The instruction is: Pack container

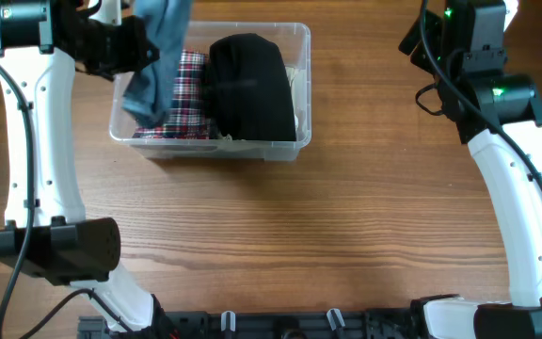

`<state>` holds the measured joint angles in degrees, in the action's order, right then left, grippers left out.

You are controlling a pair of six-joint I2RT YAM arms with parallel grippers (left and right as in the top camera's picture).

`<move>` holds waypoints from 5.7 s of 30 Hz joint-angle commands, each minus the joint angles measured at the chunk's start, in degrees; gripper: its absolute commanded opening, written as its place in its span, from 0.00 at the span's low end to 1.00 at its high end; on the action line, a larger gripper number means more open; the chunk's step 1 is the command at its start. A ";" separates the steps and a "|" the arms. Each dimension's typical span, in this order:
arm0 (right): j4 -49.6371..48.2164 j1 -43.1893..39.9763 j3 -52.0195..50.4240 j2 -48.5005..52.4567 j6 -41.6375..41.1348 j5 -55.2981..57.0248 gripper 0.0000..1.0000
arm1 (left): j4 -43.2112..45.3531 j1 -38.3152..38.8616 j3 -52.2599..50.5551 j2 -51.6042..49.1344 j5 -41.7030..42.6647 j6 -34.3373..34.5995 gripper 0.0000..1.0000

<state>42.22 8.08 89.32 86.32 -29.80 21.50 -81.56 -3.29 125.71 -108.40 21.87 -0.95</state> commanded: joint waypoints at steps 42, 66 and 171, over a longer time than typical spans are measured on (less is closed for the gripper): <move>-0.11 0.13 -0.17 0.48 -0.59 0.98 1.00 | 7.34 13.81 0.90 -21.46 -13.09 -1.38 0.04; -0.11 0.13 -0.17 0.48 -0.59 0.98 1.00 | 9.94 19.43 2.25 -14.91 -14.93 -1.16 0.11; -0.11 0.13 -0.17 0.48 -0.59 0.98 1.00 | 77.92 3.78 -125.39 108.28 -13.03 9.16 1.00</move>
<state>42.22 8.08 89.30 86.43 -29.80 21.50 -0.86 0.38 0.60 -0.78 10.61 7.70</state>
